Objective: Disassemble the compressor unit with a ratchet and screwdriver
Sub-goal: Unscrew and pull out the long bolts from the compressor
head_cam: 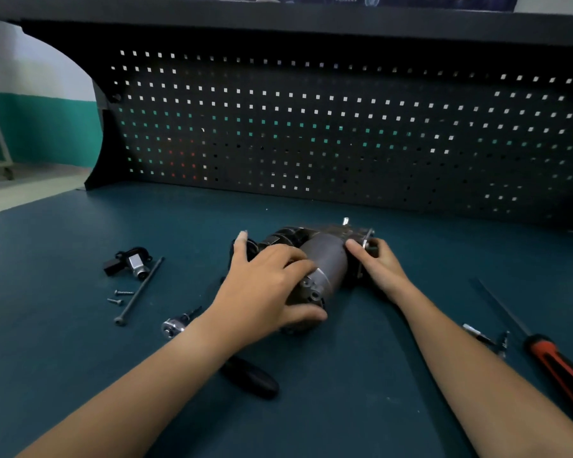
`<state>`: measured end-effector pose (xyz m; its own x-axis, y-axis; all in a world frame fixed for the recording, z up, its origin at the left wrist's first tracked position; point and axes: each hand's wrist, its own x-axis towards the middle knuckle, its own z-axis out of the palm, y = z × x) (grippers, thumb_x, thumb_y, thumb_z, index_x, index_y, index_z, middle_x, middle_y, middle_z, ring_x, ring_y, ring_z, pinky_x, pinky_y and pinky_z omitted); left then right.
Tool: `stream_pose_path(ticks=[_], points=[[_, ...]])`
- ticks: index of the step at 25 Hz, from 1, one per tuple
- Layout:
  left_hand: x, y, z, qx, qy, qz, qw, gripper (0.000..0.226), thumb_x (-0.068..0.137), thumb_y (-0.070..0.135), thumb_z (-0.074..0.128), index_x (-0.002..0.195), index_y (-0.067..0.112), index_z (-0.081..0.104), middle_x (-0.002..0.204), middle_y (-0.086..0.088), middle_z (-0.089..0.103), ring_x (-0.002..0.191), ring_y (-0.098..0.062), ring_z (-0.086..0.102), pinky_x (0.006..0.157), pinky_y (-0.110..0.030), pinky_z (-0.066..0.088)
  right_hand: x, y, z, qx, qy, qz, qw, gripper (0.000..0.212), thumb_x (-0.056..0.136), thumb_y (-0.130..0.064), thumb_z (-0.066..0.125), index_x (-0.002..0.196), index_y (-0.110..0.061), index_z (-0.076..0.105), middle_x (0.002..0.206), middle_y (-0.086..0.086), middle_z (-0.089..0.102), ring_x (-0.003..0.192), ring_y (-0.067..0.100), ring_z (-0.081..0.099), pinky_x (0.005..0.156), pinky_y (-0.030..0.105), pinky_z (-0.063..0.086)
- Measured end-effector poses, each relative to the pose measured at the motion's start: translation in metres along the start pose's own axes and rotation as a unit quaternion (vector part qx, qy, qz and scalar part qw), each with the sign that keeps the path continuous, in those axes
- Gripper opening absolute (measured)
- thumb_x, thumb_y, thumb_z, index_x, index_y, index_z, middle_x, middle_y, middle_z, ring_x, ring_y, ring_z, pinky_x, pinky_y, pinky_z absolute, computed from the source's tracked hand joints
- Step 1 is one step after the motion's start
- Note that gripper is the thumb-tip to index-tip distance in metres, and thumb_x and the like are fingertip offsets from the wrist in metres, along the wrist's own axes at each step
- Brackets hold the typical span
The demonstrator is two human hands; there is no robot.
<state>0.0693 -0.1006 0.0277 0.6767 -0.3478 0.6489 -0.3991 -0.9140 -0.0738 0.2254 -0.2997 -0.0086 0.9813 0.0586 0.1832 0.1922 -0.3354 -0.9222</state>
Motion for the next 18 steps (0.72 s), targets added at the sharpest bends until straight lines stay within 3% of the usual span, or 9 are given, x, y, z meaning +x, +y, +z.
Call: stream_pose_path(ticks=[4, 6, 8, 9, 11, 13, 15, 18], points=[[-0.003, -0.018, -0.017, -0.07, -0.092, -0.049, 0.992, 0.066, 0.07, 0.062, 0.063, 0.126, 0.028, 0.058, 0.131, 0.014, 0.052, 0.125, -0.003, 0.042, 0.109, -0.058, 0.0, -0.022, 0.003, -0.009, -0.051, 0.001, -0.009, 0.999, 0.095, 0.047, -0.074, 0.068, 0.126, -0.025, 0.046, 0.12, -0.008, 0.053, 0.11, 0.011, 0.052, 0.097, 0.029, 0.041], [-0.01, -0.025, -0.025, -0.077, -0.102, -0.043, 0.991, 0.064, 0.069, 0.059, 0.065, 0.125, 0.03, 0.059, 0.131, 0.014, 0.052, 0.129, -0.006, 0.04, 0.109, -0.058, 0.006, -0.034, 0.004, -0.012, -0.067, 0.023, -0.012, 0.997, 0.077, 0.055, -0.065, 0.072, 0.118, -0.027, 0.049, 0.116, -0.008, 0.054, 0.104, 0.009, 0.052, 0.09, 0.025, 0.041], [-0.021, -0.031, -0.026, -0.039, -0.048, -0.026, 0.998, 0.06, 0.065, 0.051, 0.076, 0.116, 0.021, 0.066, 0.119, -0.002, 0.061, 0.115, -0.025, 0.055, 0.097, -0.06, 0.034, -0.046, 0.001, -0.013, -0.073, 0.05, -0.018, 0.996, 0.063, 0.056, -0.06, 0.074, 0.105, -0.028, 0.049, 0.107, -0.01, 0.057, 0.097, 0.007, 0.053, 0.081, 0.021, 0.038], [-0.026, -0.031, -0.027, -0.03, -0.026, -0.047, 0.998, 0.063, 0.062, 0.05, 0.078, 0.113, 0.016, 0.067, 0.109, -0.008, 0.061, 0.1, -0.031, 0.06, 0.084, -0.051, 0.046, -0.051, 0.0, -0.013, -0.076, 0.063, -0.022, 0.995, 0.06, 0.056, -0.059, 0.075, 0.102, -0.028, 0.05, 0.103, -0.011, 0.057, 0.095, 0.008, 0.054, 0.079, 0.02, 0.038], [-0.03, -0.033, -0.03, -0.019, -0.031, -0.11, 0.993, 0.07, 0.062, 0.058, 0.073, 0.117, 0.017, 0.059, 0.096, -0.002, 0.057, 0.086, -0.029, 0.06, 0.066, -0.035, 0.045, -0.062, -0.005, -0.01, -0.08, 0.094, -0.031, 0.992, 0.053, 0.056, -0.057, 0.076, 0.095, -0.029, 0.054, 0.095, -0.013, 0.059, 0.091, 0.007, 0.056, 0.075, 0.018, 0.038], [-0.034, -0.035, -0.026, -0.064, -0.063, -0.134, 0.987, 0.071, 0.064, 0.064, 0.066, 0.12, 0.024, 0.052, 0.079, 0.008, 0.053, 0.075, -0.019, 0.058, 0.063, -0.029, 0.038, -0.071, -0.006, -0.009, -0.086, 0.125, -0.04, 0.988, 0.046, 0.056, -0.056, 0.076, 0.088, -0.029, 0.059, 0.086, -0.017, 0.062, 0.087, 0.006, 0.058, 0.069, 0.015, 0.038], [-0.037, -0.038, -0.023, -0.177, -0.075, -0.144, 0.971, 0.066, 0.066, 0.059, 0.067, 0.12, 0.026, 0.052, 0.064, 0.008, 0.052, 0.061, -0.006, 0.051, 0.061, -0.024, 0.037, -0.077, -0.009, -0.01, -0.1, 0.15, -0.047, 0.983, 0.048, 0.053, -0.058, 0.076, 0.085, -0.025, 0.065, 0.085, -0.014, 0.066, 0.085, 0.006, 0.06, 0.07, 0.017, 0.039], [-0.04, -0.042, -0.019, -0.242, -0.056, -0.152, 0.957, 0.057, 0.07, 0.046, 0.073, 0.119, 0.025, 0.055, 0.058, 0.007, 0.05, 0.056, -0.001, 0.048, 0.059, -0.017, 0.038, -0.084, -0.013, -0.011, -0.114, 0.171, -0.045, 0.978, 0.047, 0.051, -0.06, 0.076, 0.081, -0.025, 0.067, 0.081, -0.012, 0.067, 0.083, 0.007, 0.061, 0.072, 0.02, 0.04]])
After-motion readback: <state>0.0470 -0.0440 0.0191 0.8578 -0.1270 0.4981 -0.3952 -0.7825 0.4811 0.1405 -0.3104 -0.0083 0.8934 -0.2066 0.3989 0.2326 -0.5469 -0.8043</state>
